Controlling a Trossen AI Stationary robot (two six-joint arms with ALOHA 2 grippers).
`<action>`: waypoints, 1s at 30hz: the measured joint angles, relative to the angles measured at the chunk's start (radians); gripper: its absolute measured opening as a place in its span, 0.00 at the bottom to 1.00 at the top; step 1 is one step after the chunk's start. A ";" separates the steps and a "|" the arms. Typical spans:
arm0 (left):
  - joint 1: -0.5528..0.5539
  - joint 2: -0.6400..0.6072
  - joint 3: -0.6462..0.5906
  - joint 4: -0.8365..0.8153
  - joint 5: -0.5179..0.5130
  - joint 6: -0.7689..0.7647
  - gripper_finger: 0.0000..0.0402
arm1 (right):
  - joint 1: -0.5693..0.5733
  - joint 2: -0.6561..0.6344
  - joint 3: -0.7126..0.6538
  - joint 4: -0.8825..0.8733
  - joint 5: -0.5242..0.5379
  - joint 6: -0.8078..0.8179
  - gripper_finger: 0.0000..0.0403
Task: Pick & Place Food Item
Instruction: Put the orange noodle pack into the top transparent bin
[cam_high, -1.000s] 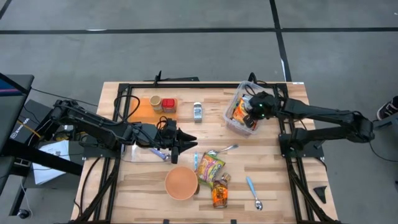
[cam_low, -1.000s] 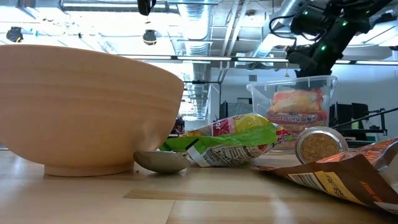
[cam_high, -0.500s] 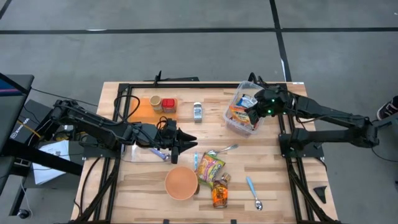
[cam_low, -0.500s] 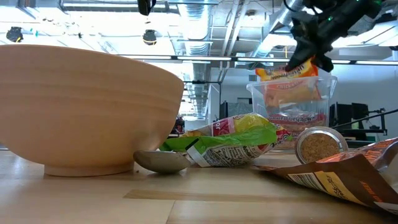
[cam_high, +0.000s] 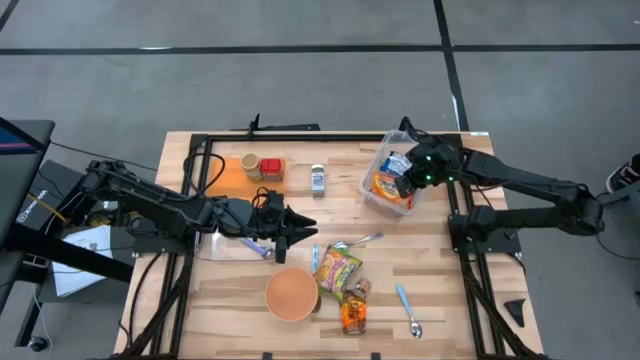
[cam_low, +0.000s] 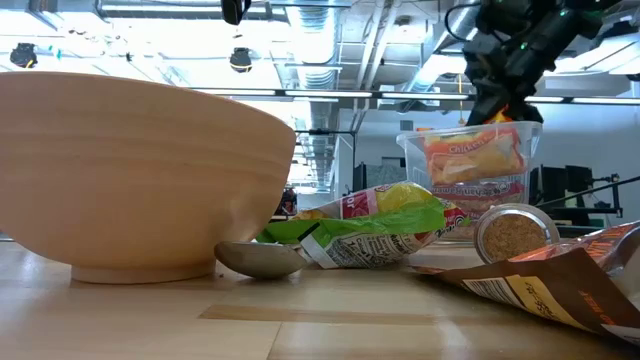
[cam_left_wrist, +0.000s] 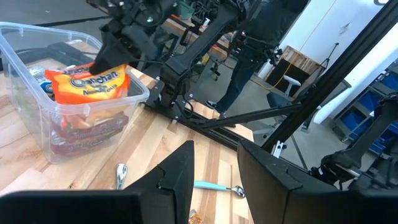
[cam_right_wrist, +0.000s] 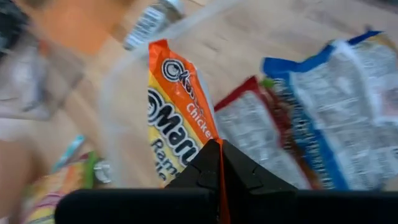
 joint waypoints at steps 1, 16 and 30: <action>0.000 0.000 0.000 0.000 0.000 0.000 0.29 | -0.009 0.011 0.000 -0.003 0.005 -0.020 0.00; 0.000 0.000 0.000 0.000 0.001 -0.001 0.29 | -0.032 0.140 0.000 -0.010 0.149 -0.205 0.24; 0.000 0.000 0.000 0.000 0.001 0.000 0.29 | -0.018 0.120 0.045 -0.149 0.233 -0.258 0.51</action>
